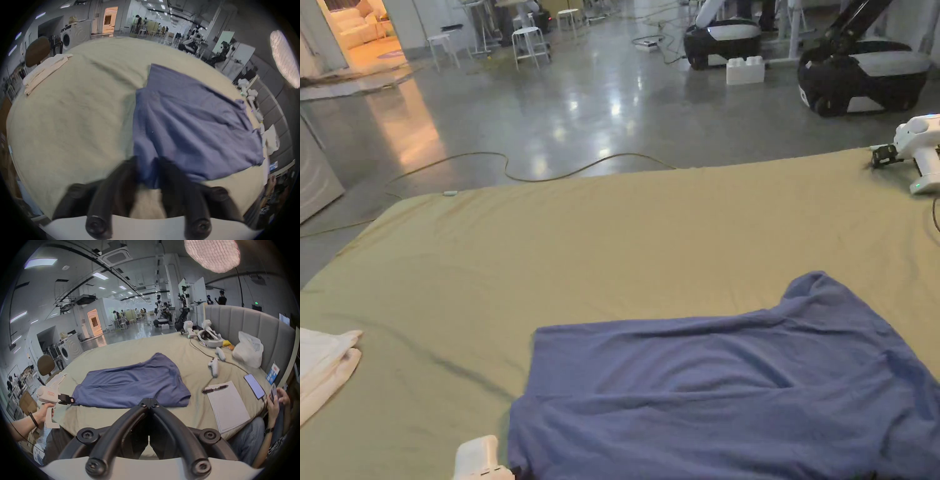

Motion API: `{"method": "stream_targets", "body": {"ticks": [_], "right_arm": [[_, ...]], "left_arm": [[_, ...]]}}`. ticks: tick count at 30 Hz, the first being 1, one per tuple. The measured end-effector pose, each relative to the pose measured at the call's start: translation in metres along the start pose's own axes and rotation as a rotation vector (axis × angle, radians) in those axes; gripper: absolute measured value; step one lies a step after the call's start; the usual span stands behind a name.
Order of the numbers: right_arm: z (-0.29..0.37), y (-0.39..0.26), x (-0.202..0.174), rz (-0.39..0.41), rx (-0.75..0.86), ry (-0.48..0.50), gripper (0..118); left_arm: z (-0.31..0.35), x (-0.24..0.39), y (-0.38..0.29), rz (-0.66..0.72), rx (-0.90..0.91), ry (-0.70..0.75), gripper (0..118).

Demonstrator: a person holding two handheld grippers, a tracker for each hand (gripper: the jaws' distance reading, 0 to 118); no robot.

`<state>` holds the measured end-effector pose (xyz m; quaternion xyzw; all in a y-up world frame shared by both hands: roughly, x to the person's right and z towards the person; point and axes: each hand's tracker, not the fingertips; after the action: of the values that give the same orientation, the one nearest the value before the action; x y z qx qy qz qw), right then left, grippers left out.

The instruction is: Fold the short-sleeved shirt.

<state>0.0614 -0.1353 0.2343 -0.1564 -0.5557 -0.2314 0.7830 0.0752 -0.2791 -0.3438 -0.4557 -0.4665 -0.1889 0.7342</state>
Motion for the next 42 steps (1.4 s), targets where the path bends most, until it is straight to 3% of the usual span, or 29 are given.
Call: {"method": "stream_targets", "body": {"ticks": [5,6,7,8,9,14,15,17,18,21,22,23,25,30,39,42], "right_arm": [[-0.020,0.002,0.011,-0.019,-0.026,-0.014,0],[-0.030,0.003,0.016,-0.026,-0.027,-0.016,6],[-0.046,0.005,0.023,-0.034,-0.039,-0.022,28],[-0.062,0.006,0.031,-0.043,-0.079,-0.030,69],[-0.085,0.006,0.041,-0.056,-0.125,-0.051,82],[-0.197,-0.005,0.094,-0.185,-0.275,-0.170,75],[-0.215,-0.008,0.099,-0.203,-0.315,-0.204,69],[-0.237,-0.016,0.105,-0.176,-0.355,-0.249,47],[-0.244,-0.020,0.103,-0.163,-0.373,-0.258,45],[-0.234,-0.022,0.089,-0.132,-0.330,-0.260,16],[-0.233,-0.019,0.085,-0.102,-0.336,-0.262,16],[-0.234,-0.018,0.080,-0.039,-0.341,-0.295,7],[-0.232,-0.012,0.071,0.013,-0.374,-0.311,6],[-0.186,0.007,0.059,0.042,-0.274,-0.352,6],[-0.093,-0.031,0.058,0.013,-0.295,-0.328,6],[-0.076,-0.051,0.054,0.048,-0.340,-0.324,6]], "left_arm": [[-0.007,0.007,-0.001,0.018,-0.003,-0.006,11],[-0.007,0.006,0.000,0.013,-0.015,-0.007,11],[-0.007,0.006,0.001,-0.001,-0.021,-0.008,11],[-0.007,0.007,0.001,-0.015,-0.027,-0.008,11],[-0.009,0.006,0.002,-0.032,-0.030,-0.007,11],[-0.010,0.008,0.004,-0.072,-0.040,0.001,11],[-0.010,0.009,0.004,-0.074,-0.043,0.003,11],[-0.011,0.010,0.005,-0.084,-0.045,0.008,11],[-0.011,0.010,0.005,-0.087,-0.045,0.010,11],[-0.011,0.010,0.005,-0.091,-0.042,0.011,11],[-0.011,0.010,0.005,-0.094,-0.042,0.009,11],[-0.011,0.009,0.007,-0.102,-0.050,0.002,11],[-0.008,0.004,0.017,-0.116,-0.081,-0.024,10],[0.046,-0.008,0.020,-0.078,0.016,-0.083,9],[0.103,-0.029,-0.031,-0.168,0.028,-0.073,9],[0.109,-0.031,-0.054,-0.237,0.002,-0.043,9]]}}
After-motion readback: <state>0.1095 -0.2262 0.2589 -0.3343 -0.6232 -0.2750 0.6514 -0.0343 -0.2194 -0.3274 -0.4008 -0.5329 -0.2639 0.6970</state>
